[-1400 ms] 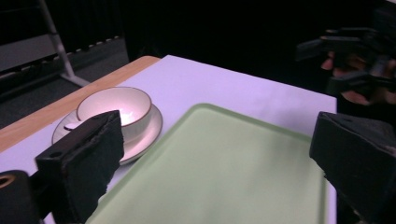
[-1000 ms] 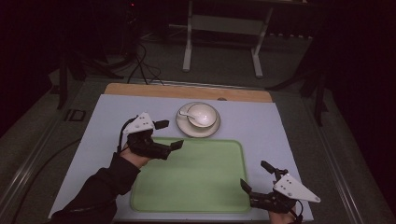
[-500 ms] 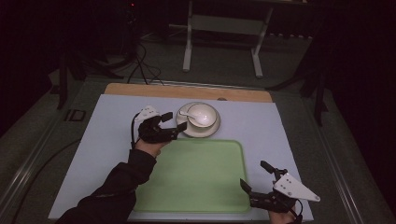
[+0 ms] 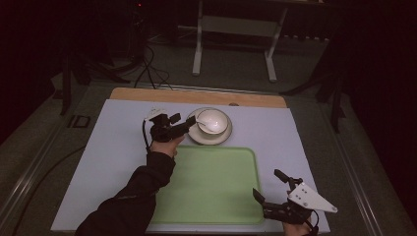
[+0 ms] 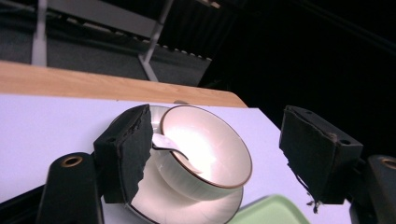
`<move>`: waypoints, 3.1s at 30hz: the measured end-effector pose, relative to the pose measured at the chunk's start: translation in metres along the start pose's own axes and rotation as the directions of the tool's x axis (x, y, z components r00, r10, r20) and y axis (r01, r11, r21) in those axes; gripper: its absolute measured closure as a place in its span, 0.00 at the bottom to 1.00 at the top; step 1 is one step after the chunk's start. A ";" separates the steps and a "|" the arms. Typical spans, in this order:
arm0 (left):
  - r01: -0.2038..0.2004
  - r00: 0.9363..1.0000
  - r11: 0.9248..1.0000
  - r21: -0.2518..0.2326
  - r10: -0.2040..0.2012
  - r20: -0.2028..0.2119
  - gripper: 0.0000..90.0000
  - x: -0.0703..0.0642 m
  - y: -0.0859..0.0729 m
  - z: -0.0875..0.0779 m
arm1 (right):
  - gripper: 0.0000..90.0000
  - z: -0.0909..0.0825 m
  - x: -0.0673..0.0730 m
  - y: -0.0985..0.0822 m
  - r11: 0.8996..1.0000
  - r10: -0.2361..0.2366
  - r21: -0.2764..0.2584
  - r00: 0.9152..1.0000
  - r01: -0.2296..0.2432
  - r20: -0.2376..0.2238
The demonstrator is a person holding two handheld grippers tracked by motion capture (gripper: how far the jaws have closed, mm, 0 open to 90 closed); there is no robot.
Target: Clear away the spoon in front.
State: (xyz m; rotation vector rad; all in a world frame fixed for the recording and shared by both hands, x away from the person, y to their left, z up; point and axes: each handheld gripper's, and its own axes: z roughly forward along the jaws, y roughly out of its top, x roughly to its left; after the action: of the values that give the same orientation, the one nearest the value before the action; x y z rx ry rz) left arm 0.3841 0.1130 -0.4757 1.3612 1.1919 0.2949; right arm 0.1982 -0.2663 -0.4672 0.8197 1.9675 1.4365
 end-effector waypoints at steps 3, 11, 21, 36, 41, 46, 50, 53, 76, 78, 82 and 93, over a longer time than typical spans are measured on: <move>0.028 1.000 1.000 0.000 -0.028 -0.011 0.30 0.002 -0.004 0.006 | 0.11 0.000 0.000 0.000 1.000 0.002 -0.001 1.000 -0.002 0.000; 0.146 0.987 0.989 -0.038 -0.148 -0.066 0.36 0.010 -0.017 0.022 | 0.11 0.000 0.000 0.000 1.000 0.000 0.001 1.000 0.000 -0.007; 0.254 0.965 0.966 -0.041 -0.257 -0.060 0.46 0.019 -0.025 0.038 | 0.11 0.000 0.000 0.000 1.000 0.003 -0.003 1.000 -0.003 -0.010; 0.376 0.921 0.924 -0.064 -0.380 -0.083 0.67 0.025 -0.039 0.055 | 0.11 -0.003 -0.003 0.000 1.000 0.009 -0.011 1.000 -0.009 -0.005; 0.409 0.908 0.910 -0.066 -0.413 -0.066 0.71 0.025 -0.041 0.060 | 0.12 -0.004 -0.004 0.000 1.000 0.018 -0.013 1.000 -0.018 -0.005; 0.385 0.919 0.921 -0.064 -0.389 -0.060 0.86 0.025 -0.042 0.064 | 0.12 -0.003 -0.004 0.000 1.000 0.015 -0.011 1.000 -0.015 -0.012; 0.393 0.918 0.918 -0.062 -0.395 -0.030 0.90 0.023 -0.040 0.064 | 0.13 -0.002 -0.004 0.000 1.000 0.013 -0.007 1.000 -0.013 -0.016; 0.388 0.921 0.920 -0.060 -0.390 -0.016 0.91 0.021 -0.038 0.064 | 0.13 -0.002 -0.004 0.000 1.000 0.013 -0.008 1.000 -0.013 -0.016; 0.277 0.960 0.961 -0.008 -0.276 0.051 0.94 -0.006 -0.016 0.066 | 0.13 -0.002 -0.005 -0.001 1.000 0.023 -0.013 1.000 -0.023 -0.020; 0.272 0.961 0.962 -0.006 -0.271 0.062 0.94 -0.008 -0.011 0.065 | 0.13 -0.002 -0.005 -0.001 1.000 0.022 -0.013 1.000 -0.022 -0.020; 0.252 0.966 0.968 0.011 -0.252 0.063 0.94 -0.010 -0.003 0.061 | 0.13 -0.002 -0.005 -0.001 1.000 0.024 -0.012 1.000 -0.024 -0.021; 0.207 0.973 0.978 0.020 -0.208 0.096 0.94 -0.019 0.017 0.047 | 0.13 -0.002 -0.004 0.000 1.000 0.024 -0.017 1.000 -0.024 -0.021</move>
State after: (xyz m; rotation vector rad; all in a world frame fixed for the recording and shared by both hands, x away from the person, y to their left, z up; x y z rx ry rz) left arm 0.4196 0.0756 -0.4628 1.2330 1.2428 0.0730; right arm 0.1997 -0.2706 -0.4663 0.8267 1.9635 1.4794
